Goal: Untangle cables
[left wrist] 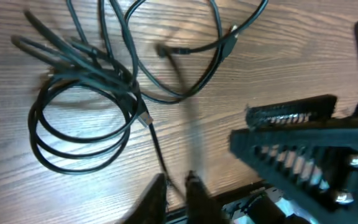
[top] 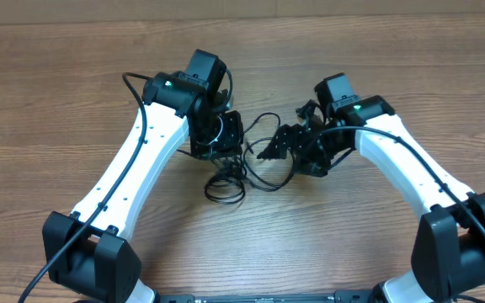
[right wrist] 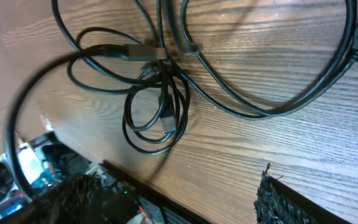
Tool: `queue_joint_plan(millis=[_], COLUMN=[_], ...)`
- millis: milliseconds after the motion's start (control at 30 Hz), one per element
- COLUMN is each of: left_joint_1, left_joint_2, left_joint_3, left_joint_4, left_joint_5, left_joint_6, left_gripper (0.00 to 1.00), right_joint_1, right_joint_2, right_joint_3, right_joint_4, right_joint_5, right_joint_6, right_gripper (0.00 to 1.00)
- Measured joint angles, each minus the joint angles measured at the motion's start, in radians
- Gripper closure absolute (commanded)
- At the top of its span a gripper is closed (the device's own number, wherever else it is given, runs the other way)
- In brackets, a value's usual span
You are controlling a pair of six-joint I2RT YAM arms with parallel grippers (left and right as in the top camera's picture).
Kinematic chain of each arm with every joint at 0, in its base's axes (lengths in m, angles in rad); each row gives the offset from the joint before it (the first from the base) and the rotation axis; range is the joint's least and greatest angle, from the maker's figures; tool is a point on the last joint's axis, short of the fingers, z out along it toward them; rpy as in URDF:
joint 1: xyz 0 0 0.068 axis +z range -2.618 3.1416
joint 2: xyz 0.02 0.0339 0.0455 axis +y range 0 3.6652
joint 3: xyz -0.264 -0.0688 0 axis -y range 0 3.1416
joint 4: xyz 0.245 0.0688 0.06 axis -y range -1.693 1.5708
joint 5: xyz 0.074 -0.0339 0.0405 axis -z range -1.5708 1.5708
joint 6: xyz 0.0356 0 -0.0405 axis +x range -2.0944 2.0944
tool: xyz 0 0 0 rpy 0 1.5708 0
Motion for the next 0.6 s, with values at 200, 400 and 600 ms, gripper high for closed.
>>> queue_joint_plan(millis=[200,400,600], left_joint_1=[0.000,0.007,0.019], left_joint_2=[0.000,0.000,0.000], left_joint_3=[0.023,0.186,0.219], left_joint_4=[0.005,-0.101,-0.228], left_joint_5=[0.098,0.064,-0.112], left_joint_6=[0.083,0.089,0.071], left_gripper=[0.96,0.66,0.31], right_joint_1=[0.043,0.043,0.041], right_joint_2=[0.000,0.000,0.000], right_joint_3=[0.000,0.000,0.000], right_joint_4=[0.000,0.009,0.020], right_joint_5=[0.065,0.090,0.066], right_joint_6=[0.018,0.023,-0.003], right_gripper=[0.12,0.09,0.09])
